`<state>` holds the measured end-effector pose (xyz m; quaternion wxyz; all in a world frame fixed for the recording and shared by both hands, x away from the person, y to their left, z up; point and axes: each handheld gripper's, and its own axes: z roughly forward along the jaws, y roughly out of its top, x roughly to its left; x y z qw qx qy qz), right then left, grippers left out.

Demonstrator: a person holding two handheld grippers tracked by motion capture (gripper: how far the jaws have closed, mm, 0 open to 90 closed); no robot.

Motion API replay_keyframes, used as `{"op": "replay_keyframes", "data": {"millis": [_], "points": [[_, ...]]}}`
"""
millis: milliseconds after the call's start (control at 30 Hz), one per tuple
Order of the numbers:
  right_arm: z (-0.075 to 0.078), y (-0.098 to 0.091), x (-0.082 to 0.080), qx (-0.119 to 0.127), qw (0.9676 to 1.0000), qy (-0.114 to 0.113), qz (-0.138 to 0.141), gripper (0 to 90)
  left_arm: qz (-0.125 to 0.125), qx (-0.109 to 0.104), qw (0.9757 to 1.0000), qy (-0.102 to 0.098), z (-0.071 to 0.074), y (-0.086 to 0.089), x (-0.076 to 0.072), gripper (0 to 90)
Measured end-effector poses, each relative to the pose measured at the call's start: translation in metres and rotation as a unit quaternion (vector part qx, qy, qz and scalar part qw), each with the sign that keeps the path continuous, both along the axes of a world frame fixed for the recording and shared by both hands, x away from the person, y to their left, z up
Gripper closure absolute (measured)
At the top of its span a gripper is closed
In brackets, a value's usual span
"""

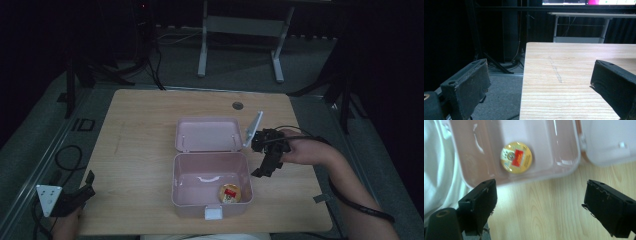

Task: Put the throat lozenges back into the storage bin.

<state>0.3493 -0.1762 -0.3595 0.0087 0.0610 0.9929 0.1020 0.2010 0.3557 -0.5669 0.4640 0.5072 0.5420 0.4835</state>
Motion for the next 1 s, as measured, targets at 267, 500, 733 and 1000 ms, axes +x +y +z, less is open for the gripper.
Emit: {"op": "replay_keyframes", "data": {"millis": [267,500,733,1000], "points": [[-0.030,-0.034,0.009,0.025,0.9989,-0.008,-0.038,11.1,0.000,0.000,1.0000,0.000,0.000,0.000,0.000,2.6],[-0.077,-0.064,0.020,0.083,0.9929,-0.021,-0.083,11.1,-0.001,-0.002,1.0000,-0.001,0.000,0.000,0.000,2.6],[-0.112,-0.085,0.028,0.141,0.9774,-0.062,-0.144,11.1,-0.002,-0.003,1.0000,-0.001,0.000,0.000,0.000,2.6],[-0.155,-0.120,0.034,0.196,0.9371,-0.133,-0.257,11.1,-0.003,-0.003,1.0000,-0.002,0.000,0.000,0.000,2.6]]}}
